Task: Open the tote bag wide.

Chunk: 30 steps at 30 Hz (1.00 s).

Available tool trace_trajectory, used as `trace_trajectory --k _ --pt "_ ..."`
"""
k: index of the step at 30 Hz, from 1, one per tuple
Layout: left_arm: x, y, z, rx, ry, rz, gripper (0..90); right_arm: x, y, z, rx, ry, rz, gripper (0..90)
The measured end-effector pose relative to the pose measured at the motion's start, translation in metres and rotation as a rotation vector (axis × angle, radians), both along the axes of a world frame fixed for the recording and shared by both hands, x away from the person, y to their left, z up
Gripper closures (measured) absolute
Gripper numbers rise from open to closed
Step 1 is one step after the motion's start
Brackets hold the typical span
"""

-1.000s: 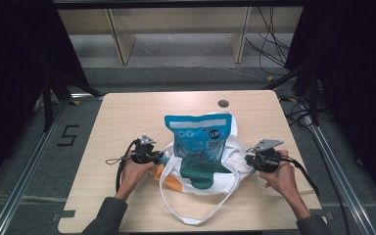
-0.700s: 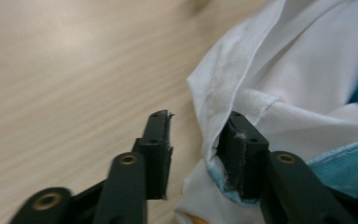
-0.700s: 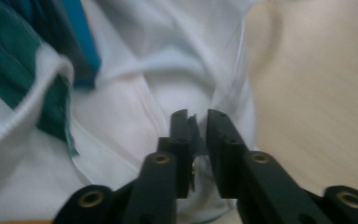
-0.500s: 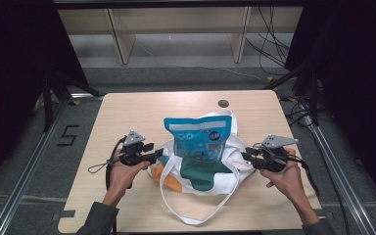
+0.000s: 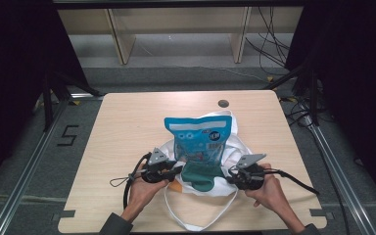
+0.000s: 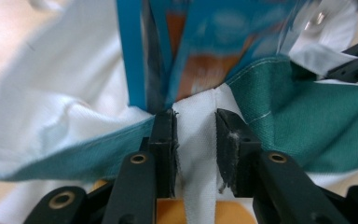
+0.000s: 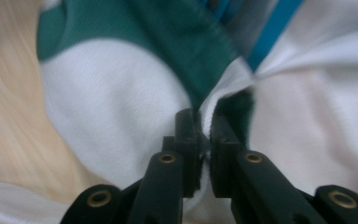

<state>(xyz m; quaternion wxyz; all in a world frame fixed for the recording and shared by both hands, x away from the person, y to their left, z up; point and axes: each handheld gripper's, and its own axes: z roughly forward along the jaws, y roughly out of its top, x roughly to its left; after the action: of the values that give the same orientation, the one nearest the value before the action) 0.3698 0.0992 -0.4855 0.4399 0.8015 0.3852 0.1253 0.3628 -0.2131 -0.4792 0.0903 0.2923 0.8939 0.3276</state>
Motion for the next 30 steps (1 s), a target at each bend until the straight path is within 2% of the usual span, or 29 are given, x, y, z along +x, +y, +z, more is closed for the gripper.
trace_trajectory --k 1,2,3,4,6,7,9,11,12,15,17,18,19,20,21,24,25,27,28,30 --pt "0.000 -0.002 -0.006 0.040 0.003 -0.010 69.9 -0.002 0.005 -0.009 -0.036 0.008 0.007 86.8" --pt "-0.001 -0.005 -0.013 0.087 0.002 -0.019 71.3 -0.002 0.008 -0.018 -0.057 -0.007 0.018 87.5" --pt "-0.002 -0.007 -0.020 0.115 0.003 -0.023 72.7 -0.002 0.008 -0.017 -0.064 -0.004 0.010 87.5" --pt "-0.003 -0.007 -0.022 0.107 0.004 -0.015 73.9 -0.001 0.007 -0.016 -0.064 0.008 0.014 87.7" --pt "-0.002 -0.006 -0.022 0.109 0.007 -0.019 74.2 -0.002 0.007 -0.019 -0.045 -0.010 -0.001 87.7" --pt "-0.002 -0.006 -0.021 0.119 0.010 -0.022 74.2 -0.002 0.007 -0.018 -0.040 -0.006 -0.001 87.7" --pt "-0.002 -0.007 -0.022 0.119 -0.003 -0.021 74.2 -0.001 0.007 -0.019 -0.051 -0.017 -0.004 87.7" --pt "0.002 -0.007 -0.022 0.124 -0.003 -0.020 74.2 0.002 0.007 -0.017 -0.056 0.001 -0.007 87.7" --pt "0.005 -0.007 -0.022 0.122 -0.007 -0.015 74.2 0.004 0.008 -0.019 -0.052 -0.023 -0.014 87.7" --pt "0.016 -0.007 -0.022 0.117 -0.008 0.001 74.2 0.012 0.009 -0.019 -0.040 -0.016 -0.036 87.6" --pt "0.022 -0.006 -0.022 0.112 -0.007 0.004 74.2 0.018 0.010 -0.019 -0.050 -0.025 -0.040 87.6" --pt "0.025 -0.006 -0.022 0.105 -0.001 0.015 74.2 0.021 0.010 -0.020 -0.040 -0.039 -0.047 87.6" --pt "0.027 -0.006 -0.023 0.102 -0.008 0.019 74.2 0.023 0.010 -0.018 -0.045 -0.016 -0.046 87.6" --pt "0.029 -0.006 -0.022 0.112 -0.008 0.022 74.1 0.026 0.010 -0.019 -0.041 -0.023 -0.053 87.6" --pt "0.031 -0.007 -0.023 0.099 -0.007 0.028 74.1 0.029 0.010 -0.021 -0.040 -0.045 -0.060 87.6" --pt "0.034 -0.006 -0.023 0.099 -0.007 0.041 74.1 0.036 0.010 -0.021 -0.043 -0.052 -0.063 87.5" --pt "0.036 -0.006 -0.024 0.089 -0.009 0.042 74.1 0.038 0.011 -0.020 -0.033 -0.040 -0.075 87.5" --pt "0.038 -0.006 -0.023 0.090 -0.008 0.044 74.1 0.045 0.011 -0.021 -0.038 -0.059 -0.079 87.4" --pt "0.039 -0.006 -0.024 0.070 -0.006 0.055 74.1 0.048 0.011 -0.021 -0.039 -0.064 -0.075 87.3" --pt "0.043 -0.005 -0.024 0.067 -0.006 0.056 74.0 0.055 0.011 -0.020 -0.037 -0.062 -0.076 87.2"
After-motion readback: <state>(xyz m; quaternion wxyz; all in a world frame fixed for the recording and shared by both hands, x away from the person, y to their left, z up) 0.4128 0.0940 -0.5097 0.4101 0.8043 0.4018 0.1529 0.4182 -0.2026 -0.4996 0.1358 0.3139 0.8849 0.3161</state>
